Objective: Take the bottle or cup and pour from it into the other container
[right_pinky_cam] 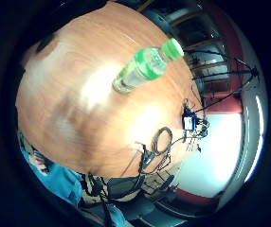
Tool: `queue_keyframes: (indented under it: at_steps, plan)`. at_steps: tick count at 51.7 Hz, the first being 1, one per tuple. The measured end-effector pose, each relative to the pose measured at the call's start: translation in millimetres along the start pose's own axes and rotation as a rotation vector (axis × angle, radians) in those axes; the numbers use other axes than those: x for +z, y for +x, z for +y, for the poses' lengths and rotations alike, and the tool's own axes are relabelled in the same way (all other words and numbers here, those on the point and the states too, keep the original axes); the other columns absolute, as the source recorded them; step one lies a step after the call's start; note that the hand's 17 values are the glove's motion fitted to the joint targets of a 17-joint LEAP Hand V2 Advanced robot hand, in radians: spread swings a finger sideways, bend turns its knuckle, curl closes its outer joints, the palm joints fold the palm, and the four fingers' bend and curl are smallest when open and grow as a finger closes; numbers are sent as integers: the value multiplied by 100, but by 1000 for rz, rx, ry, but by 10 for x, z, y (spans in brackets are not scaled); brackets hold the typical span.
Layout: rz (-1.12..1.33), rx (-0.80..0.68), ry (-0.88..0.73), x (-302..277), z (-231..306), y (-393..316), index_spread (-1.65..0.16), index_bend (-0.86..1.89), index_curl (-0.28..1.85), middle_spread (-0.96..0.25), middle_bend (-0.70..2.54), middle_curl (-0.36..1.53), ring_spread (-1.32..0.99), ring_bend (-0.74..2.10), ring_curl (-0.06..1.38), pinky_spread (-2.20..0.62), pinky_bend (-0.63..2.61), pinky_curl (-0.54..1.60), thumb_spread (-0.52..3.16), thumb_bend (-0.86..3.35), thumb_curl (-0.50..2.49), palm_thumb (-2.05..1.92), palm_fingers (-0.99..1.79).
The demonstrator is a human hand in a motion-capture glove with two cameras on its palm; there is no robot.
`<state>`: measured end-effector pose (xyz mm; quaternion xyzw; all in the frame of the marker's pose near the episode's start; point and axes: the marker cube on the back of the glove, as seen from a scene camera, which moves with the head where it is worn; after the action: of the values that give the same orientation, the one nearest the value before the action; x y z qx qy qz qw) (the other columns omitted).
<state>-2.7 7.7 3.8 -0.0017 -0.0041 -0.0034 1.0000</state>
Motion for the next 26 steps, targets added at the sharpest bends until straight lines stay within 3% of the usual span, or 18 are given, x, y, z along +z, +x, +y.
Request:
queue_keyframes:
  at_steps: [10,26]
  plan:
    - [2,66,29,-54,170,468,-30,15,12,-4,19,12,7,32,13,20,49,15,76,21,16,51,26]
    - [3,185,76,-20,449,1294,-33,16,19,-4,20,22,8,33,19,25,51,19,92,9,25,61,25]
